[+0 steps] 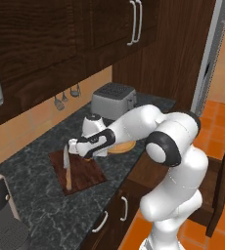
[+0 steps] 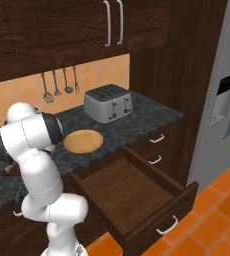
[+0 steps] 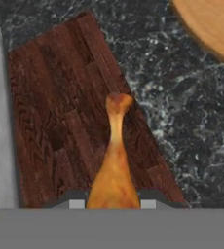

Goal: Pick up the knife from the drawer and place it on the cutting board. Then place the meat from the plate to the cutting board.

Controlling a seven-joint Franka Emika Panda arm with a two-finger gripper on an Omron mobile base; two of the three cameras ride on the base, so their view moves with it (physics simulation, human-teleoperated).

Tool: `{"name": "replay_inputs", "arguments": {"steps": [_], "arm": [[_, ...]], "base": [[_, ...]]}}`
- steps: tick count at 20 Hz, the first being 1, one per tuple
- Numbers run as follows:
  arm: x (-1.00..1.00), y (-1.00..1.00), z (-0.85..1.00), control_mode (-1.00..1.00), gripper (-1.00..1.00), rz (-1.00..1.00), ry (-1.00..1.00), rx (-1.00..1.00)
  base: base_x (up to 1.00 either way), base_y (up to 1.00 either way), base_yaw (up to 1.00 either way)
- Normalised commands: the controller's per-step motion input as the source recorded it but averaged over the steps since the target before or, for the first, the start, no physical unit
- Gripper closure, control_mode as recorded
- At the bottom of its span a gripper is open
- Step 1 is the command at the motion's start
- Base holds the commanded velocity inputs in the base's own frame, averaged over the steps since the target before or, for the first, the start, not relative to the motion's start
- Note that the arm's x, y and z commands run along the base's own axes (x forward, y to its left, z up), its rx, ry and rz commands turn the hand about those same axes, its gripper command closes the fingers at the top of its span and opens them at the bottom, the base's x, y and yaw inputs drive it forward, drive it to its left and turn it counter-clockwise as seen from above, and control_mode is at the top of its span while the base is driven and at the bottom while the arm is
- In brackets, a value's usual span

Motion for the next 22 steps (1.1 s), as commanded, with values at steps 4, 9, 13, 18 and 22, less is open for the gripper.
{"name": "replay_inputs", "arguments": {"steps": [4, 9, 13, 18, 22], "arm": [[-0.53, 0.38, -0.09, -1.00, 1.00, 0.05, 0.00, 0.00], [-0.47, 0.19, -0.20, -1.00, 1.00, 0.01, 0.00, 0.00], [-0.03, 0.00, -0.42, -1.00, 1.00, 0.00, 0.00, 0.00], [0.00, 0.01, -0.51, -1.00, 1.00, 0.00, 0.00, 0.00], [-0.08, 0.04, -0.03, -1.00, -1.00, 0.00, -0.01, 0.00]], "base": [[0.00, 0.00, 0.00], [0.00, 0.00, 0.00], [0.00, 0.00, 0.00], [0.00, 0.00, 0.00], [0.00, 0.00, 0.00]]}}
